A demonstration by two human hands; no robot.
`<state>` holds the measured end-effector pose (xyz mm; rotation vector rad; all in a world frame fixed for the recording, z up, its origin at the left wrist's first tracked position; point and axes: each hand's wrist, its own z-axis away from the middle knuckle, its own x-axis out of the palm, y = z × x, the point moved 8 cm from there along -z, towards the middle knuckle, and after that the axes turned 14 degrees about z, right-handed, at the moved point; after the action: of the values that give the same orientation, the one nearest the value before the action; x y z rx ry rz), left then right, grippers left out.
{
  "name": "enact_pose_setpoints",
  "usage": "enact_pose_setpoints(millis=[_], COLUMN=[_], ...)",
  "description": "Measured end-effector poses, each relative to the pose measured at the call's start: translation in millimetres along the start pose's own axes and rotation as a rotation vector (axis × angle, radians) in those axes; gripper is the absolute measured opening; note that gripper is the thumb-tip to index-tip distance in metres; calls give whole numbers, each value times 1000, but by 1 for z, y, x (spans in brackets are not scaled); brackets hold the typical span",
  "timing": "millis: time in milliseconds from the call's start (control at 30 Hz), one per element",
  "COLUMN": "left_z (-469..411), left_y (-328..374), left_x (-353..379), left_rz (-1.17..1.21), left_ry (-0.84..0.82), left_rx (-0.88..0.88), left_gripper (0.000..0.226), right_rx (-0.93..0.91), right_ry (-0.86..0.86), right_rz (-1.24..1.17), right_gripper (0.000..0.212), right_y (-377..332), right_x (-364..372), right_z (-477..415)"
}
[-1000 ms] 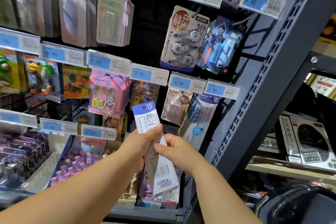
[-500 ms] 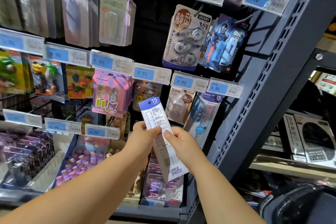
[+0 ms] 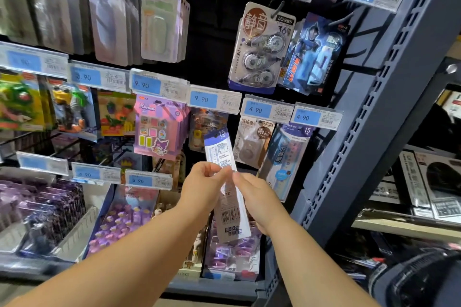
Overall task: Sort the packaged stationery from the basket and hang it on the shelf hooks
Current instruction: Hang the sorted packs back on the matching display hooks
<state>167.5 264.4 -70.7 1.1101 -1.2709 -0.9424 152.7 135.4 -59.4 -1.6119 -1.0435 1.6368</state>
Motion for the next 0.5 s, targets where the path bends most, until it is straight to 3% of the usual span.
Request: enact_pose_setpoints(millis=[233,500], left_z=[1,8], left_y=[4,4], left_x=[5,14], left_rz=[78,221], left_ry=[-40,-115], left_rx=[-23,-29], left_gripper=[53,31], right_rx=[4,-40], right_ry=[-96,-62], right_rz=[-72,-70], right_gripper=[26,27], right_y=[-3,-4], right_x=[9,11], right_z=[1,-1])
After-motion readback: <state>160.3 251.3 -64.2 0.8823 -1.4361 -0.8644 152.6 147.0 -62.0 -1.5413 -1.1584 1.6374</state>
